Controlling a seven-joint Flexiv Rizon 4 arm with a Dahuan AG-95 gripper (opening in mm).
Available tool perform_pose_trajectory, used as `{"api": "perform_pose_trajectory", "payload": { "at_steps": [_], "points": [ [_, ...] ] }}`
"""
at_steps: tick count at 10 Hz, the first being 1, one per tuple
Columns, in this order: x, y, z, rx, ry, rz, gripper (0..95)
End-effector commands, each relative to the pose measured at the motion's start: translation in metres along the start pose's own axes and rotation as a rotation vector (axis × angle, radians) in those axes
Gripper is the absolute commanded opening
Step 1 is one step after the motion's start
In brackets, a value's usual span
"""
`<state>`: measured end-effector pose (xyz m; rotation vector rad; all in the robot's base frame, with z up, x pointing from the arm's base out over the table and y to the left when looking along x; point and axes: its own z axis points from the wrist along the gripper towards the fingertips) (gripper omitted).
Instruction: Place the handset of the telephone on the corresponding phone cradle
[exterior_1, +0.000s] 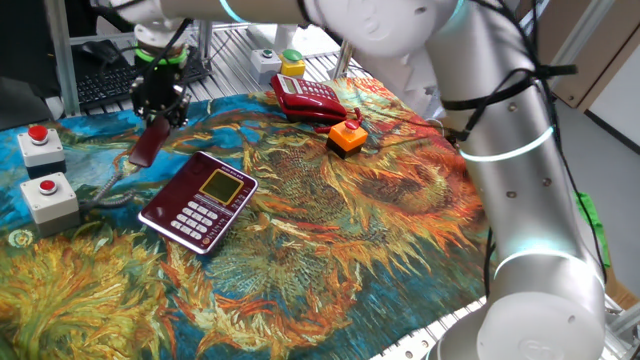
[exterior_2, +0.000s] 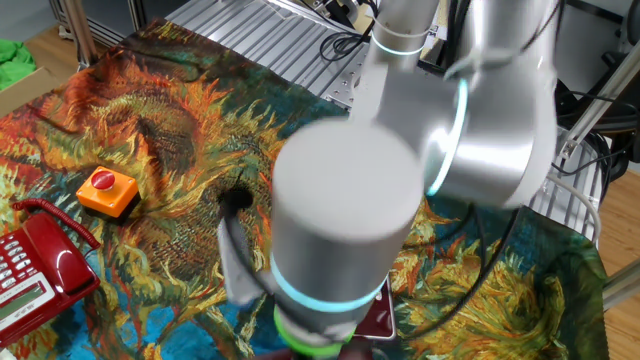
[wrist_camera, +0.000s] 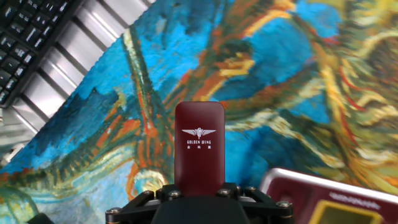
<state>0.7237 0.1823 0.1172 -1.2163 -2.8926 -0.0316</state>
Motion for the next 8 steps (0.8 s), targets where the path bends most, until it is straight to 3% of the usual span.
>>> {"api": "perform_pose_trajectory", "payload": {
  "at_steps": [1, 4, 8],
  "points": [
    [0.01, -0.013, -0.011, 0.007, -0.005, 0.019, 0.0],
    [0.027, -0.034, -0.015, 0.0, -0.009, 0.025, 0.0],
    [0.046, -0.054, -0.006, -0.023, -0.028, 0.07, 0.0]
  ]
}}
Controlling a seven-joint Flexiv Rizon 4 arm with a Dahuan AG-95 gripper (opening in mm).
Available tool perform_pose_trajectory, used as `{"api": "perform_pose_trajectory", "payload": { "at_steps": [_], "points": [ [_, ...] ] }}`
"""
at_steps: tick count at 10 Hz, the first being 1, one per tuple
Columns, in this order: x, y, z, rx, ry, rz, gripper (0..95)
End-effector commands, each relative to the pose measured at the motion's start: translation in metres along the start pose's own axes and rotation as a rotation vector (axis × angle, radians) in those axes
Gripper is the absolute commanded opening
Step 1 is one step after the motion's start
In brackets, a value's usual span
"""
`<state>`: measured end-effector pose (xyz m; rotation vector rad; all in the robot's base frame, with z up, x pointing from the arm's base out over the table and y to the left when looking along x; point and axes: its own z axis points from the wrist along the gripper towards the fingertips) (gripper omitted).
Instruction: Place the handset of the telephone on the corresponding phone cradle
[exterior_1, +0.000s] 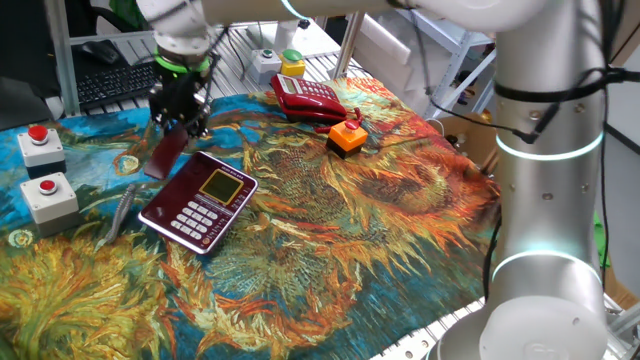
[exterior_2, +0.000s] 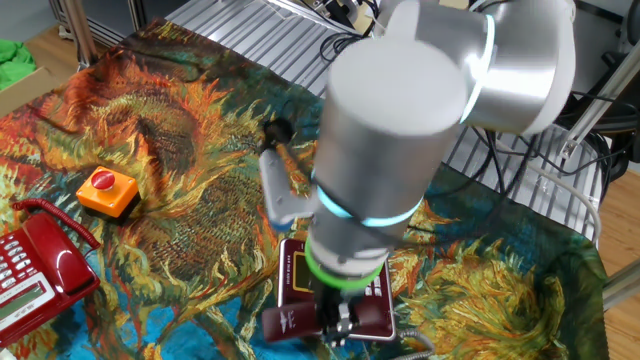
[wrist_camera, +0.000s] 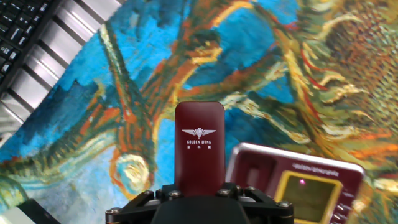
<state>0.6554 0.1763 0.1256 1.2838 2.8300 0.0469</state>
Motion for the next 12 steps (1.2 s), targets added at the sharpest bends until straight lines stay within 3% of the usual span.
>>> {"api": "perform_pose_trajectory", "payload": {
  "at_steps": [1, 7, 12],
  "points": [
    [0.006, -0.006, 0.004, -0.001, 0.003, 0.033, 0.0],
    [0.019, -0.026, 0.015, -0.027, -0.001, 0.061, 0.0],
    [0.023, -0.029, 0.024, -0.035, -0.009, 0.068, 0.0]
  ]
}}
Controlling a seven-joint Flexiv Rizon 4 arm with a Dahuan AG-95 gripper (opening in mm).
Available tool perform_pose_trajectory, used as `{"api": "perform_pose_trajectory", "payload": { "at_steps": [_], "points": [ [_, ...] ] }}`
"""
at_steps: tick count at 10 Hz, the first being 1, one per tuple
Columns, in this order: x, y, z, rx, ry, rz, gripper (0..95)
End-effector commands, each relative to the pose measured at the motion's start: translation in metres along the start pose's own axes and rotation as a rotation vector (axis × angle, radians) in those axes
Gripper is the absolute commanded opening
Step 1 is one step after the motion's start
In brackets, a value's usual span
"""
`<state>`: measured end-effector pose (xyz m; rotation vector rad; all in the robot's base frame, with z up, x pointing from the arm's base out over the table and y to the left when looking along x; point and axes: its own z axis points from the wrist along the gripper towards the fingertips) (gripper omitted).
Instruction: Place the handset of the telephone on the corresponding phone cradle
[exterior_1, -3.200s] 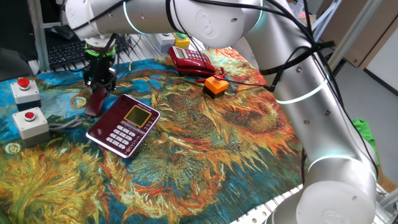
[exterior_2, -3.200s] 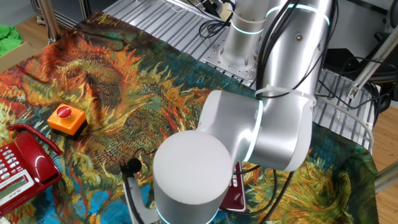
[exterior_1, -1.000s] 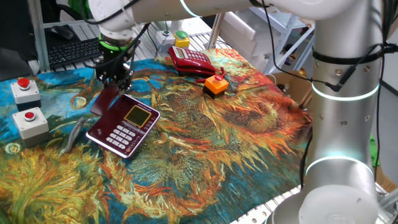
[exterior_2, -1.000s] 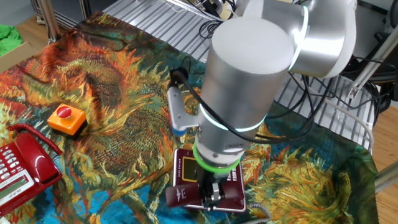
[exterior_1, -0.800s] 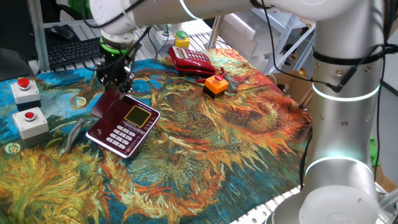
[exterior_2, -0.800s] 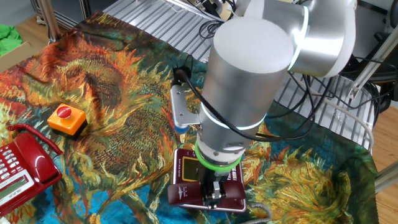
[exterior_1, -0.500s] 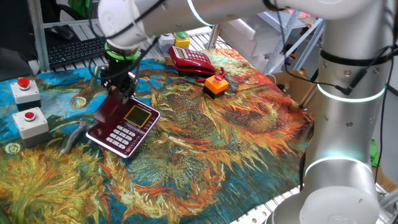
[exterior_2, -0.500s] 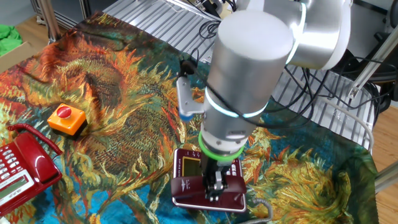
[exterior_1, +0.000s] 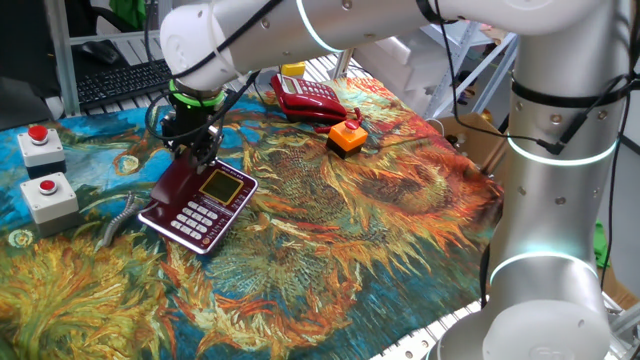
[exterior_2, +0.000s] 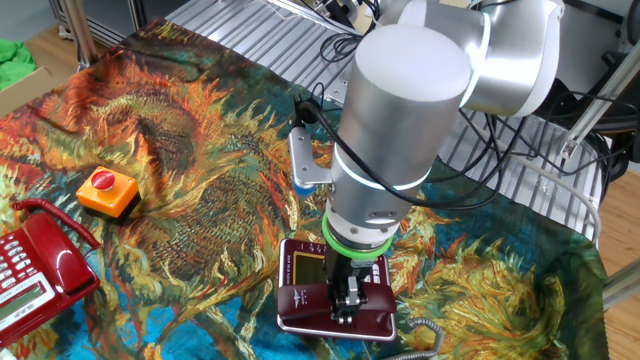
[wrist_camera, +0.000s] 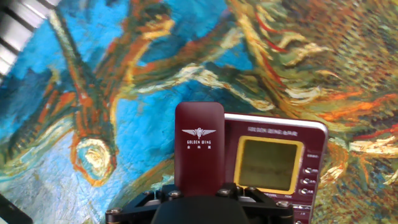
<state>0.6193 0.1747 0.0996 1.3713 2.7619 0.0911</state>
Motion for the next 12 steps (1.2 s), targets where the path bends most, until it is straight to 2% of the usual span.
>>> {"api": "perform_pose_trajectory", "payload": {
  "at_steps": [1, 6, 9, 11, 12],
  "points": [
    [0.0001, 0.0006, 0.0003, -0.001, 0.003, -0.004, 0.0],
    [0.0001, 0.0007, 0.0005, 0.001, 0.007, -0.015, 0.0],
    [-0.0009, 0.0023, 0.0008, 0.003, 0.02, -0.009, 0.0],
    [-0.0009, 0.0023, 0.0008, 0.02, -0.005, -0.009, 0.0],
    [-0.0009, 0.0023, 0.0008, 0.024, -0.005, -0.003, 0.0]
  ]
}}
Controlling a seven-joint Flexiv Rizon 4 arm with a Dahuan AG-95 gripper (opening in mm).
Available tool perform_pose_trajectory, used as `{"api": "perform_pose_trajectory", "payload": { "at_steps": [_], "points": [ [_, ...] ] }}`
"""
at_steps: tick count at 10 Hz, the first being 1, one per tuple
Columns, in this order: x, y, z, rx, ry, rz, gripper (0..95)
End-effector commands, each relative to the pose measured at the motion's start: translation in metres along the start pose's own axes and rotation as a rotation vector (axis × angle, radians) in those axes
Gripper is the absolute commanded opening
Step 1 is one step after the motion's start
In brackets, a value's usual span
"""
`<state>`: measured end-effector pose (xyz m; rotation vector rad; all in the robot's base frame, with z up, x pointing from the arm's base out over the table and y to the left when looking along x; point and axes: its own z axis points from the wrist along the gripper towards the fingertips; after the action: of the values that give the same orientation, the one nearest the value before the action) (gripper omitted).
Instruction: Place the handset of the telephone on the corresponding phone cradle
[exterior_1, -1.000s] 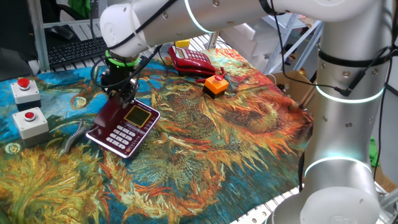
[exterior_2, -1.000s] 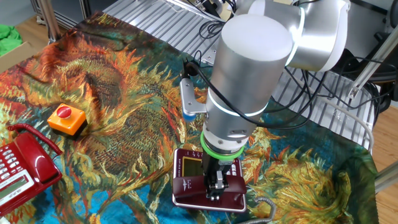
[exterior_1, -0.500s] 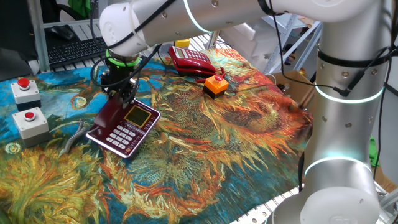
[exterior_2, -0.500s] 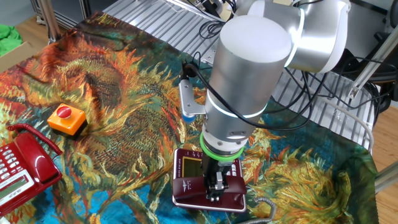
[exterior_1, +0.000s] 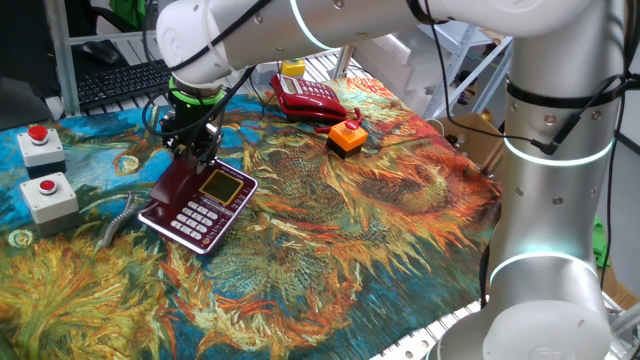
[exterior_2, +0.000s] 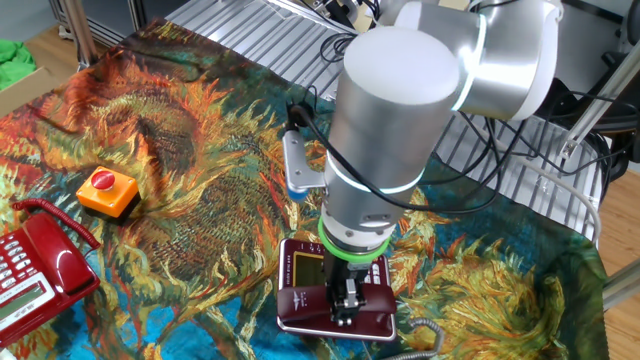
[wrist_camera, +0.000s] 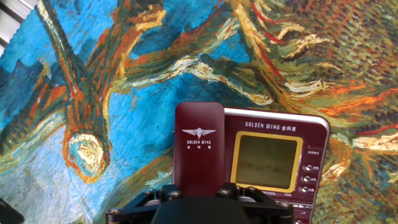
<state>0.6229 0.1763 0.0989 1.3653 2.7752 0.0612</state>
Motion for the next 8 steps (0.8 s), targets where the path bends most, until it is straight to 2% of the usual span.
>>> {"api": "perform_pose_trajectory", "payload": {
  "at_steps": [1, 3, 8],
  "points": [
    [-0.0001, -0.0015, -0.0002, 0.005, -0.004, 0.009, 0.0],
    [-0.0001, -0.0015, -0.0002, 0.012, -0.011, 0.012, 0.0],
    [-0.0001, -0.0015, -0.0002, 0.007, -0.011, 0.038, 0.0]
  ]
}}
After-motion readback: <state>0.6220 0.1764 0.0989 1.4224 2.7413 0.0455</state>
